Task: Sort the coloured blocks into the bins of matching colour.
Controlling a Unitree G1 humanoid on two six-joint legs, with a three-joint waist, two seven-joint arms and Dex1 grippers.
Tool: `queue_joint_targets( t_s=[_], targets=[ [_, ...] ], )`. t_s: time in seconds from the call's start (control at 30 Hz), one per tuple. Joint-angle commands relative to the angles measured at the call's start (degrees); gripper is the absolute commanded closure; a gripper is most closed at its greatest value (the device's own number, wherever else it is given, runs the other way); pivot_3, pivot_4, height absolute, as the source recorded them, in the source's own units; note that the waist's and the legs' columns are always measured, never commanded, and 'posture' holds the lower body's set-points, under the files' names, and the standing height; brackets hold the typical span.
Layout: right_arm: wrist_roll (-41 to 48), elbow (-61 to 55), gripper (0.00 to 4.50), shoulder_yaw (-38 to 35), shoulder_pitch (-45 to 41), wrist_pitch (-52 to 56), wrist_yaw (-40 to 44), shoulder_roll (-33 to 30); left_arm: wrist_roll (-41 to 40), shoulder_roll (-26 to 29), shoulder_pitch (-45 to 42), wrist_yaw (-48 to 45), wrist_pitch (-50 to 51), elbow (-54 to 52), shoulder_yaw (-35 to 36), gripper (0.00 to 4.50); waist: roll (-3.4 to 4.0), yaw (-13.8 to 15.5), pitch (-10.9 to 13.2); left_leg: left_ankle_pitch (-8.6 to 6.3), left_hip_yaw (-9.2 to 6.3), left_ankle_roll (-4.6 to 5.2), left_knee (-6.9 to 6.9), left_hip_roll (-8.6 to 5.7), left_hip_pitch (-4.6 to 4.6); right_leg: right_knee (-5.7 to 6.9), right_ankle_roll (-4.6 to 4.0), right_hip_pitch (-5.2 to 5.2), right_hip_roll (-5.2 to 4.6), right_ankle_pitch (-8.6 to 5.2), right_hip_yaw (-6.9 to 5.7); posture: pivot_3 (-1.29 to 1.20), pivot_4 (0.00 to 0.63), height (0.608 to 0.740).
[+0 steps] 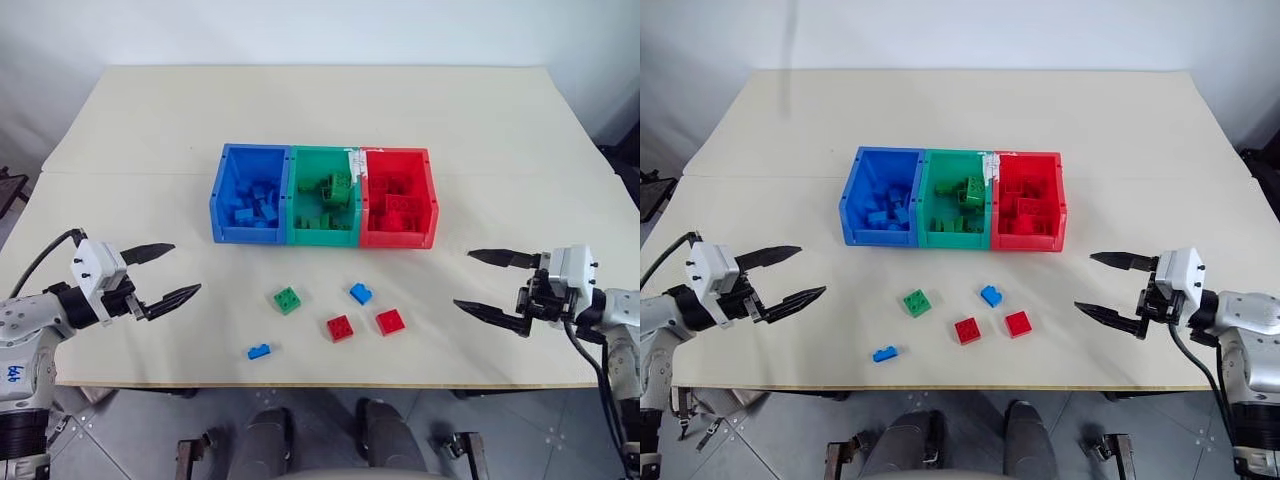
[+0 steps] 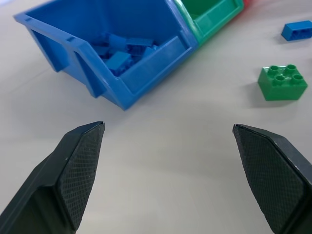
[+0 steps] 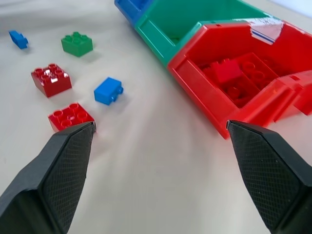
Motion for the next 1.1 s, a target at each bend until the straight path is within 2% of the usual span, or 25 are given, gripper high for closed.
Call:
queue_joint_targets(
  t_s=[0.03, 0.2, 0.37, 0.5, 0.63, 0.83, 0.97, 1.1],
  targets=[
    [0.79, -2.16, 0.00, 0.07, -0.88, 0.73, 0.13, -0.26, 0.41, 2.00, 0.59, 0.00, 1.27, -1.97, 0.52, 0.03, 0.00, 0.05, 0.00, 0.00, 0.00, 0.00, 0.01, 0.00, 0.00, 0.00, 0.00, 0.00, -0.01, 0.00, 0.00, 0.00, 0.150, 0.740],
    [0.71, -1.51, 0.00, -2.36, 0.26, 0.51, 0.11, -2.00, -1.99, 1.24, 1.04, -3.12, 2.83, -6.70, -2.27, 0.03, 0.00, 0.34, 0.00, -0.01, -0.02, 0.04, 0.02, -0.10, -0.01, 0.00, 0.00, 0.01, -0.14, 0.00, -0.02, 0.00, 0.150, 0.740],
    [-0.35, 3.10, 0.00, -8.33, 4.44, -2.68, 1.19, -6.46, -2.31, -1.05, 0.89, -3.43, 3.63, -11.61, -6.21, 0.03, 0.00, 0.76, 0.00, -0.08, 0.00, 0.16, 0.00, -0.22, -0.02, -0.07, 0.00, 0.03, -0.28, 0.00, -0.05, 0.00, 0.150, 0.740],
    [-2.62, 8.67, 0.00, -10.51, 8.24, -7.91, 4.07, -9.19, -0.15, -3.47, -0.53, -4.02, 2.09, -14.89, -12.47, 0.03, 0.00, 1.30, 0.00, -0.14, 0.12, 0.23, 0.03, -0.20, 0.00, -0.16, 0.02, 0.09, -0.24, 0.01, -0.06, 0.00, 0.150, 0.740],
    [-3.89, 10.79, 0.00, -9.27, 9.11, -10.59, 5.51, -9.28, 1.94, -4.08, -0.46, -6.09, 0.27, -17.46, -18.04, 0.03, 0.00, 1.27, 0.00, -0.14, 0.43, 0.22, 0.06, -0.31, 0.05, -0.15, 0.05, 0.11, -0.15, 0.03, -0.06, 0.00, 0.150, 0.740],
    [-4.17, 4.57, 0.00, 0.19, 4.06, -5.66, 6.70, -7.12, 2.76, -4.33, -0.53, -4.44, -1.19, -15.79, -17.87, 0.03, -0.01, 0.07, 0.01, -0.16, 0.83, 0.15, 0.14, -0.10, 0.25, -0.02, 0.10, 0.09, -0.07, 0.05, -0.14, 0.00, 0.150, 0.740],
    [-4.76, -3.64, 0.00, 8.85, 0.61, 2.44, 7.34, -6.88, 1.29, -3.07, 2.70, -3.16, -1.05, -15.77, -13.33, 0.03, -0.01, -0.05, 0.01, -0.15, 0.67, 0.12, 0.14, 0.07, 0.28, 0.09, 0.09, 0.03, -0.08, 0.05, -0.11, 0.00, 0.150, 0.740],
    [-7.77, -4.51, 0.00, 16.10, -4.47, 4.00, 6.06, -3.25, -0.42, -1.54, 7.81, -3.43, 0.61, -17.48, -9.14, 0.03, -0.05, 0.03, 0.00, -0.20, 0.59, 0.16, 0.16, 0.15, 0.25, 0.03, 0.08, 0.01, -0.14, 0.04, -0.13, 0.00, 0.150, 0.740]
  ],
)
